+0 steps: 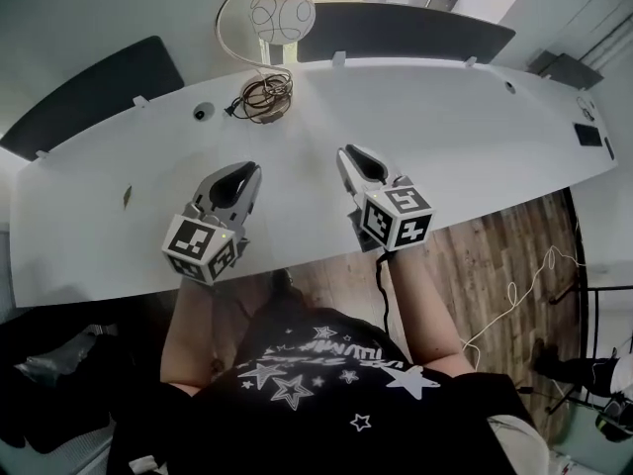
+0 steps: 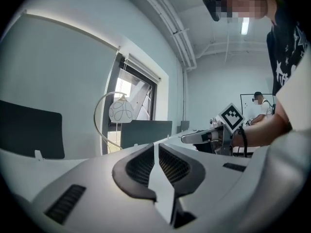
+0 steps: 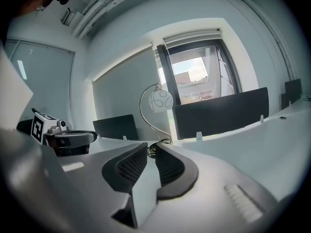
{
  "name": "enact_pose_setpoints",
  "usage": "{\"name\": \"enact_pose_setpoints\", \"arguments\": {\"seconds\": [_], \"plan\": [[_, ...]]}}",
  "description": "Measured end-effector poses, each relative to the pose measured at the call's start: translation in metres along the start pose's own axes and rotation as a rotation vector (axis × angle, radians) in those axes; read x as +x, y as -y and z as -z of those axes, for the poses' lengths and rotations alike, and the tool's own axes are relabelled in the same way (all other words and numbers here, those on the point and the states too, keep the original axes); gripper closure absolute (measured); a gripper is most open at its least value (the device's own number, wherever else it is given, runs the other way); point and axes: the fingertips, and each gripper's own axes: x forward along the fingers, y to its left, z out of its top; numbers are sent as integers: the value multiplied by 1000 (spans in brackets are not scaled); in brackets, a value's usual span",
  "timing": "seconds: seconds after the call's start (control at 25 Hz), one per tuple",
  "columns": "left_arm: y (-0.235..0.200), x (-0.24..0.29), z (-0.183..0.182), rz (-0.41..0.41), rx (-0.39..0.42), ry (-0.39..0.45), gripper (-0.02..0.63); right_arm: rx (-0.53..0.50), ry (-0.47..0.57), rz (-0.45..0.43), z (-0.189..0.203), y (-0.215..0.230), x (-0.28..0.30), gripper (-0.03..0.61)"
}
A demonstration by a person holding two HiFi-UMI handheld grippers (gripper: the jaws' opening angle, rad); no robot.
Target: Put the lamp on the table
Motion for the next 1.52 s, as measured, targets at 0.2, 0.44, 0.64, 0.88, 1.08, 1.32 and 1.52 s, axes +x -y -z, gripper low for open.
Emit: {"name": "enact_pose_setpoints", "arguments": {"seconds": [0.2,0.44,0.64,0.88,1.08,1.32,1.52], "plan": [[44,-29,-2,-38,13,9,591,-1,33,-56,2,-17,-40,570],[95,-61,4,-96,23,14,592,-15,39,-111,13,-26,-89,577],[133,-86,6,-136,20,18,592,-2,42,-150,23,-34,-123,577],[157,-112,10,-172,15,11,592,39,52,-175,41,-45,-146,577],[163,-118,7,-176,31,6,592,64,54,-165,45,-45,-150,577],[157,-126,8,-173,17,15,592,53,30,-167,47,-54,-141,577],[137,-143,10,-176,3,26,592,39,71,-170,36,-79,-129,577]]}}
